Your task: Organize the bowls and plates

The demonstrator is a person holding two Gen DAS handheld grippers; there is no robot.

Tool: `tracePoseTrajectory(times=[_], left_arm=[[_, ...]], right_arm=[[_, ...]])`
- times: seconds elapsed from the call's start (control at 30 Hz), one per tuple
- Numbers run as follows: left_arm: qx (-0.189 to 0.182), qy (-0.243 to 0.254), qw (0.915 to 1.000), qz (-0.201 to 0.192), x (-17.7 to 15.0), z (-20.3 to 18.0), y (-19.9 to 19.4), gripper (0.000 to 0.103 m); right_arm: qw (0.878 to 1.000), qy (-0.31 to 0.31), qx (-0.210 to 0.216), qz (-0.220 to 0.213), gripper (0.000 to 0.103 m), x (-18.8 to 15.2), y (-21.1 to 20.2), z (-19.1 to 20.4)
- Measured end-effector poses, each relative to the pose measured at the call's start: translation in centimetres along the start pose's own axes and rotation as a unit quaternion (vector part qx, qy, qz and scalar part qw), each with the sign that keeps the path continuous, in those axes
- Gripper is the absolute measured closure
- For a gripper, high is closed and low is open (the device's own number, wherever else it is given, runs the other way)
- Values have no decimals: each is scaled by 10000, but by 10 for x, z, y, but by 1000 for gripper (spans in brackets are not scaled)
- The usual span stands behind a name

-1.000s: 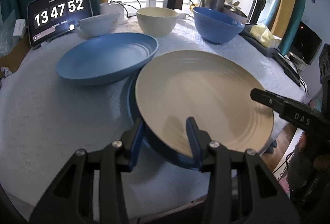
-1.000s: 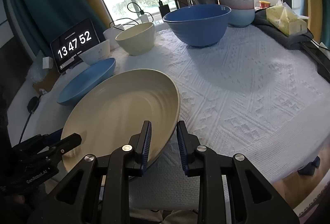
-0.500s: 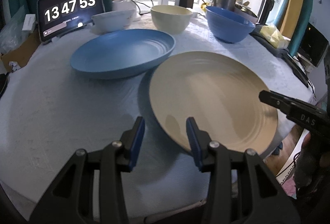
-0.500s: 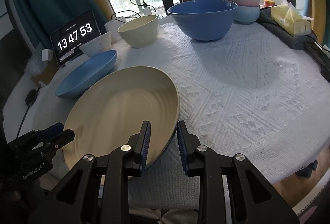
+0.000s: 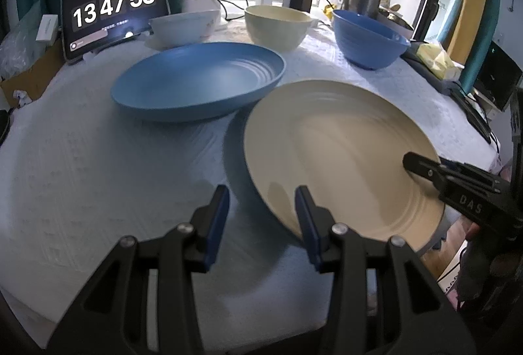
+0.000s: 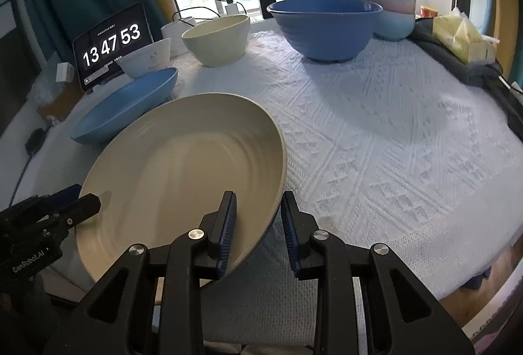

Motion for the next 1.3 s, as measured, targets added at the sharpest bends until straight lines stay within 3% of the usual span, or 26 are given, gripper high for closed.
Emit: tracePoseTrajectory(times=[0.7,1.3], left_arm=[[74,-341,9988,-341,13,23,-9,57],[185,-689,9947,-739,26,61,-19,51]], right_arm=[[9989,156,37,-452,70,24,-20,0],[9972,-207,424,-582,68,48,-15,53]])
Point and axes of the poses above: each gripper's, at about its wrist camera, not at the fingertips, and y roughly the way its jaws point, z to its left, x to its top, the point moved 9 cm from there along y, roughly the way its jaws point, and after that the axes turned 9 degrees about y, right-handed, at the moved point
